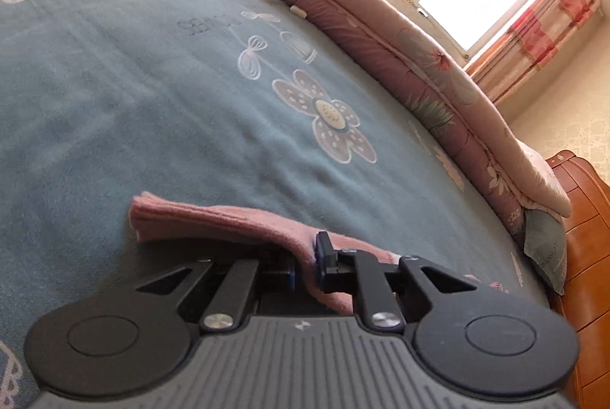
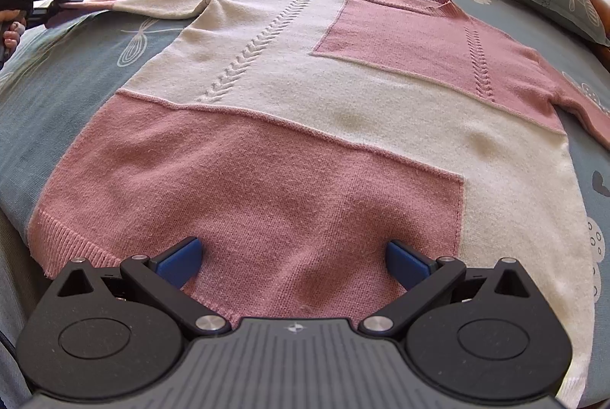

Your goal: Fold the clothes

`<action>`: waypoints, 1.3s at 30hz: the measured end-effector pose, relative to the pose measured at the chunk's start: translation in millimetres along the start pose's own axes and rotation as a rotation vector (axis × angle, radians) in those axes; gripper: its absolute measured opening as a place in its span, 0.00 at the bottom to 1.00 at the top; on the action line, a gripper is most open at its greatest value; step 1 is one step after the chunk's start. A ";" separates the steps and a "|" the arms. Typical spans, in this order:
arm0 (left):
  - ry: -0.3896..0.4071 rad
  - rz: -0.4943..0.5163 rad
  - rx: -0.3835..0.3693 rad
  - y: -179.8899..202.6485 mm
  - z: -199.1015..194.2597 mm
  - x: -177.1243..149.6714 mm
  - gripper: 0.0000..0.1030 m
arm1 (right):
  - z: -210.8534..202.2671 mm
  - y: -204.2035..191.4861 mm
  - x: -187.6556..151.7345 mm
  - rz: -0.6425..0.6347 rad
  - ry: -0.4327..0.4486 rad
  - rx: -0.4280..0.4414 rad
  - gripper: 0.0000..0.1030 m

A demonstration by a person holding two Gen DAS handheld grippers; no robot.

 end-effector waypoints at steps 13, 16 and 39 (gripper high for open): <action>0.136 0.198 0.170 11.0 -52.2 42.8 0.42 | 1.4 -0.4 0.5 0.005 -0.005 -0.008 1.00; 0.098 0.266 0.073 49.3 -32.7 40.5 0.47 | 1.9 -0.5 2.1 0.006 -0.027 -0.013 1.00; -0.033 0.352 0.099 62.5 10.7 21.2 0.51 | 2.4 -18.4 16.5 0.018 -0.061 0.030 1.00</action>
Point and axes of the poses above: each gripper's, at about its wrist camera, not at the fingertips, and z roughly the way its jaws point, y to its right, x to its top, the point moved 10 cm from there along z, roughly the way its jaws point, and after that the axes turned 10 degrees about z, right-handed, at the moved point
